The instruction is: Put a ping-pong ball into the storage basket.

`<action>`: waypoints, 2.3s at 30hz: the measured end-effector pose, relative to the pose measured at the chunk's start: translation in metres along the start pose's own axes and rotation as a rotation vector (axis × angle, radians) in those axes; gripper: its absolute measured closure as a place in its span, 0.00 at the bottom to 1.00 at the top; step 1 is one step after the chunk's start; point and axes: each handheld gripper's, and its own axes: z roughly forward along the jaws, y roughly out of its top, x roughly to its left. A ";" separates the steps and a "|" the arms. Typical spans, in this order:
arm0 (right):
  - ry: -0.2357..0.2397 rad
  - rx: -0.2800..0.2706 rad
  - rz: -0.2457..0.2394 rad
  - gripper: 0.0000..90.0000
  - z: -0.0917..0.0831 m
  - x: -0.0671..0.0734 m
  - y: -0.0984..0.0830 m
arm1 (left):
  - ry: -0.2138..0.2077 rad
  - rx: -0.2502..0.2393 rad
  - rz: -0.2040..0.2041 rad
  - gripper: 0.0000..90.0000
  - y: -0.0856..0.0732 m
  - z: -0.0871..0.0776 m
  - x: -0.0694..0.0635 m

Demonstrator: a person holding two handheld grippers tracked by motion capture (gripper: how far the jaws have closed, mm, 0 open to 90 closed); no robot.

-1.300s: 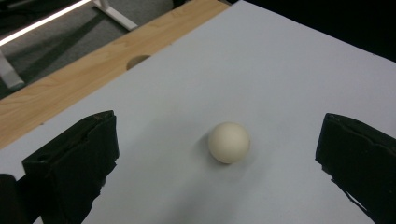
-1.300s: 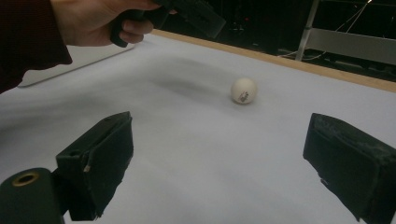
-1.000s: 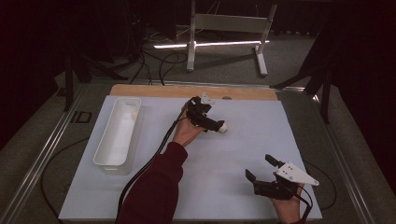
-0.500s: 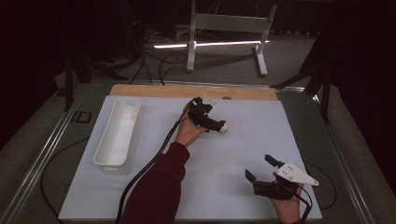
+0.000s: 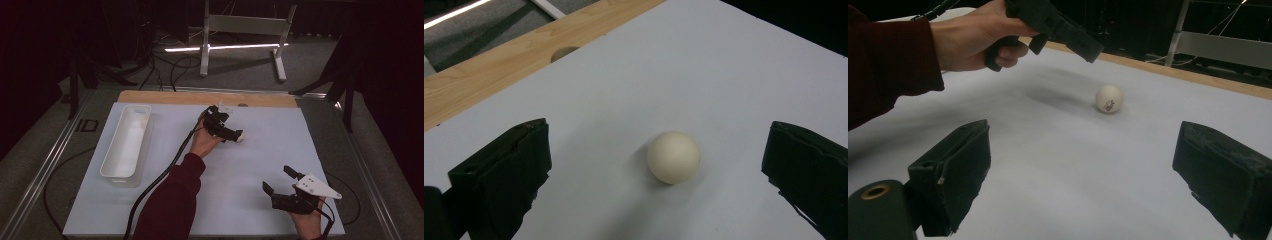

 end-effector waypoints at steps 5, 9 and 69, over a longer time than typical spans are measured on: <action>0.001 0.000 0.001 0.09 0.000 0.000 0.000 | 0.004 -0.001 -0.012 0.00 -0.001 0.004 0.000; 0.002 -0.002 0.001 0.09 0.000 0.000 0.000 | 0.006 0.001 -0.013 0.00 -0.001 0.006 0.000; 0.002 -0.015 0.009 0.09 -0.002 -0.001 0.001 | 0.002 0.170 -0.036 0.11 -0.002 0.055 -0.015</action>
